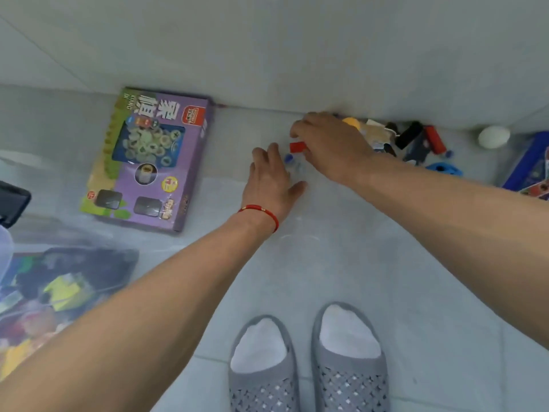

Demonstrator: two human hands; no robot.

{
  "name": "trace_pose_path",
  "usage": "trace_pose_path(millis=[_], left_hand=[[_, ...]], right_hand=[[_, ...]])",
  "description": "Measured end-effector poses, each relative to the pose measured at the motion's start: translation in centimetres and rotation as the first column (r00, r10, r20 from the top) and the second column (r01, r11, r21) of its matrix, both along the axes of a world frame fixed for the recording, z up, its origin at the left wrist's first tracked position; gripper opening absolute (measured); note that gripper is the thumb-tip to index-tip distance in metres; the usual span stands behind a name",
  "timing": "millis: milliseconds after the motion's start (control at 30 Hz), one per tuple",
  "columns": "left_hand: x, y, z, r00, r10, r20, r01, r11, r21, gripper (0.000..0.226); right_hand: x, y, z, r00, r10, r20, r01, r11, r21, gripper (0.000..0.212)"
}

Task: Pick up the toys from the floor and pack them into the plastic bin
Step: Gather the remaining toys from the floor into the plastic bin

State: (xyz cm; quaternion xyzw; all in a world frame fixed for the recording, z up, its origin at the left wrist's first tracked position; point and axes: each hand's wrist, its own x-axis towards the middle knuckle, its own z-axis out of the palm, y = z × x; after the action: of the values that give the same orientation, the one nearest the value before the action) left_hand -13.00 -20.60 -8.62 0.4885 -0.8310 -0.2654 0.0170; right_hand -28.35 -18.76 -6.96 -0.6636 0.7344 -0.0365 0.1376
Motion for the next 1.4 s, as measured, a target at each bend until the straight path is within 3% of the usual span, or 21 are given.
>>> trace_pose_path(millis=[67,200,300,367,433,500,567,700,767,833,900,933,967,1033,1067,1100,1167,1233,1300,1333,1400], left_hand=[[-0.9,-0.1,-0.7,1.000,-0.017,0.000,0.017,0.995,-0.099,0.062],[-1.5,-0.5,-0.8,0.997,-0.047,0.065,0.060,0.975,-0.212,0.053],[-1.7,-0.6,-0.9,0.994,-0.084,0.065,0.096,0.972,-0.213,0.057],[-1.9,-0.7,-1.1,0.990,-0.101,0.096,0.120,0.971,-0.207,0.058],[-1.9,-0.8,-1.6,0.986,-0.153,0.067,0.164,0.962,-0.219,0.043],[-1.5,-0.9,-2.1,0.976,-0.212,-0.053,0.195,0.953,-0.231,0.022],[-1.0,-1.1,-2.8,0.963,-0.236,-0.128,0.195,0.942,-0.272,0.010],[-0.5,-1.1,-3.2,0.948,-0.290,-0.127,0.239,0.918,-0.318,0.003],[-0.3,-1.2,-3.1,0.952,-0.259,-0.165,0.205,0.935,-0.289,0.004],[-0.3,-0.9,-2.7,0.953,-0.126,-0.276,0.075,0.979,-0.187,0.006],[-0.8,-0.3,-1.3,0.909,0.149,-0.390,-0.127,0.989,0.082,0.008],[-1.1,0.0,-0.5,0.840,0.325,-0.433,-0.198,0.929,0.313,0.009],[-1.4,0.2,0.4,0.739,0.500,-0.451,-0.196,0.801,0.566,0.012],[-1.9,0.5,1.9,0.537,0.760,-0.366,0.000,0.434,0.901,0.015],[-1.9,0.5,2.5,0.497,0.814,-0.301,0.104,0.289,0.952,0.015],[-1.9,0.4,2.9,0.495,0.833,-0.248,0.185,0.178,0.967,0.015],[-1.9,0.3,3.4,0.546,0.815,-0.191,0.267,0.046,0.963,0.017],[-2.0,0.3,3.5,0.602,0.775,-0.194,0.270,0.032,0.962,0.021],[-2.1,0.3,3.4,0.654,0.718,-0.238,0.223,0.118,0.968,0.024],[-2.2,0.2,3.3,0.678,0.688,-0.259,0.195,0.172,0.966,0.023],[-2.4,0.1,3.1,0.712,0.645,-0.278,0.147,0.251,0.957,0.023]], right_hand=[[0.1,-0.7,-1.0,0.998,0.034,-0.059,-0.033,0.999,0.019,0.036],[0.9,-0.6,-1.1,1.000,0.000,-0.012,0.000,1.000,-0.013,0.024],[0.9,0.8,-0.2,0.971,-0.215,0.104,0.231,0.956,-0.182,0.029],[0.1,2.1,1.3,0.879,-0.379,0.290,0.448,0.863,-0.231,0.029],[-1.6,3.3,2.5,0.802,-0.480,0.356,0.574,0.785,-0.235,0.018],[-3.3,3.9,3.1,0.777,-0.544,0.316,0.618,0.753,-0.225,0.014],[-4.1,3.8,2.8,0.791,-0.551,0.265,0.601,0.781,-0.169,0.018],[-3.7,2.4,1.4,0.889,-0.444,0.109,0.452,0.890,-0.056,0.036],[-3.3,1.9,0.5,0.912,-0.409,0.042,0.409,0.912,0.009,0.043],[-3.1,1.8,0.2,0.903,-0.428,0.032,0.428,0.904,-0.011,0.040],[-3.1,2.3,0.6,0.852,-0.509,0.124,0.522,0.844,-0.125,0.038],[-3.2,2.7,1.0,0.776,-0.575,0.257,0.621,0.767,-0.160,0.036],[-3.3,3.3,1.7,0.622,-0.629,0.465,0.749,0.651,-0.122,0.031],[-3.7,4.8,3.2,0.042,-0.556,0.830,0.864,0.437,0.249,0.022],[-4.1,5.7,3.8,-0.228,-0.454,0.861,0.802,0.415,0.431,0.026],[-4.7,6.6,4.1,-0.402,-0.366,0.840,0.725,0.433,0.535,0.030],[-5.4,8.1,4.5,-0.561,-0.251,0.788,0.644,0.466,0.607,0.034],[-5.8,9.0,4.4,-0.644,-0.143,0.752,0.627,0.464,0.626,0.025],[-6.0,9.0,3.8,-0.596,-0.187,0.781,0.659,0.441,0.609,0.015],[-5.9,8.8,3.6,-0.481,-0.302,0.823,0.700,0.432,0.568,0.010],[-5.6,8.1,2.8,-0.052,-0.560,0.827,0.798,0.475,0.372,0.011]])
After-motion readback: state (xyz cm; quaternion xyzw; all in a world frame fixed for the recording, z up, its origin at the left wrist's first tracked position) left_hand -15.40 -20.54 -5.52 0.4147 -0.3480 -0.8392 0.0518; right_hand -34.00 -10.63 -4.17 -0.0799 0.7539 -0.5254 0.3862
